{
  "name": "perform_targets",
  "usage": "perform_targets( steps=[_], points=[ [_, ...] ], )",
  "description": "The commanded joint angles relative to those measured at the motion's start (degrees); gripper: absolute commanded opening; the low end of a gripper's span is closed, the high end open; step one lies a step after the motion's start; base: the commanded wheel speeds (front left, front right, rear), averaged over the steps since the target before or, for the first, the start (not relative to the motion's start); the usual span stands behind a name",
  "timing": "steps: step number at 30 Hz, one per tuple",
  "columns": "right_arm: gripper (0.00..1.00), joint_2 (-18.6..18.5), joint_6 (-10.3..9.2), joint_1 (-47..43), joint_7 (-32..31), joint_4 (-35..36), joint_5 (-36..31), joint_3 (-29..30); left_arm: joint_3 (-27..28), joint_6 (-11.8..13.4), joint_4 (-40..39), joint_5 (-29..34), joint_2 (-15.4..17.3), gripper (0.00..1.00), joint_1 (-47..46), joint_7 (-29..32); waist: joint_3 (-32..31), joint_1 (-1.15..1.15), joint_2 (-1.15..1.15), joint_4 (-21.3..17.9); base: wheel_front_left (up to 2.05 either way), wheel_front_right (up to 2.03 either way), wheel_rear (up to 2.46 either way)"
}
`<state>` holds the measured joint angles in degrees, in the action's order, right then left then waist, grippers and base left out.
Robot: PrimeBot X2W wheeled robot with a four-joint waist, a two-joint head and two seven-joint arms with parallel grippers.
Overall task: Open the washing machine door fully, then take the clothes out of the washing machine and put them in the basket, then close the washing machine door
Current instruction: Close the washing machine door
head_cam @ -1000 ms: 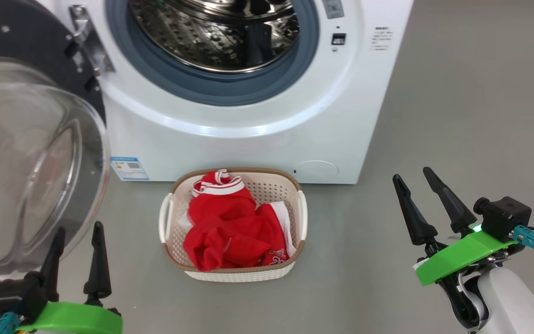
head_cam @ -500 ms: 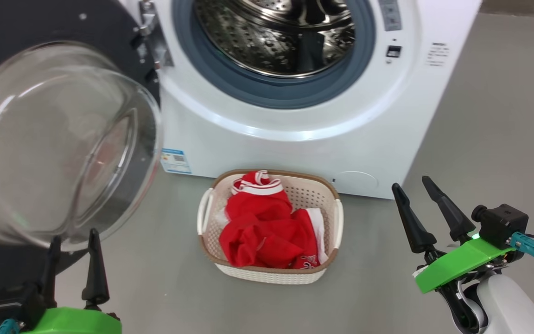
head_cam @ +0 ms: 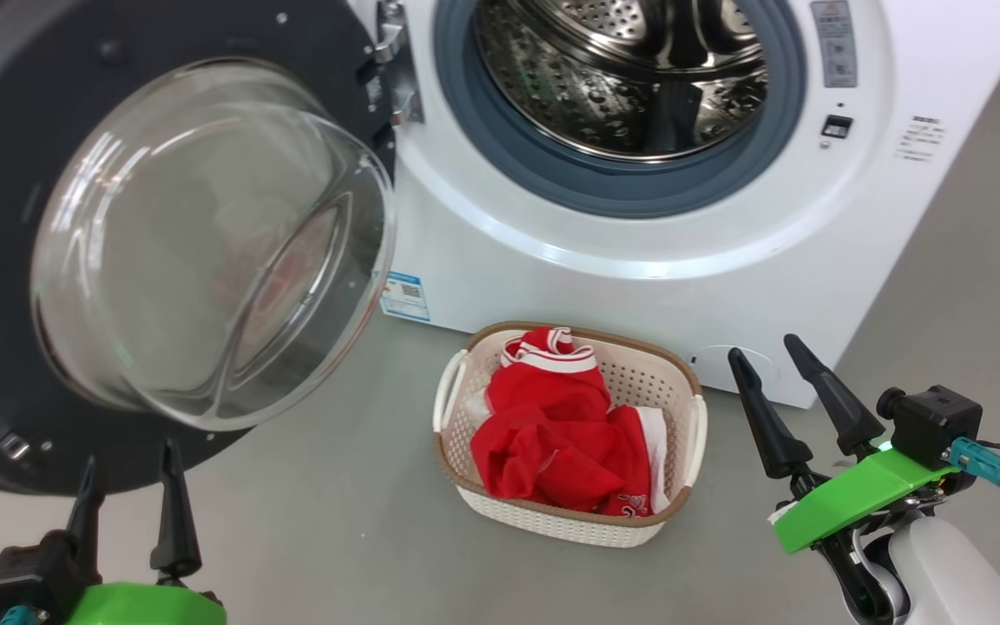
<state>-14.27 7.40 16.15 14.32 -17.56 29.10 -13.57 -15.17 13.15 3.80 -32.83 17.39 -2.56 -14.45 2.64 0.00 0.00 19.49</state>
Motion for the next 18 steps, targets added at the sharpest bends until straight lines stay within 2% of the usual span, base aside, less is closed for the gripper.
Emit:
perform_targets(
  steps=[1,18],
  points=[
    [1.0,-0.1,0.09,-0.8,0.7,1.2,0.7,-1.0,2.4,0.6,-1.2,0.8,1.2,1.0,-1.0,-0.5,0.0,0.0,0.0,1.6,0.0,0.0,0.0],
    [1.0,0.0,0.09,-0.9,0.7,0.8,1.0,-1.5,2.4,1.2,-1.5,0.7,0.9,1.0,-0.2,-0.5,-0.7,0.0,0.0,6.6,0.0,0.0,0.0]
  ],
)
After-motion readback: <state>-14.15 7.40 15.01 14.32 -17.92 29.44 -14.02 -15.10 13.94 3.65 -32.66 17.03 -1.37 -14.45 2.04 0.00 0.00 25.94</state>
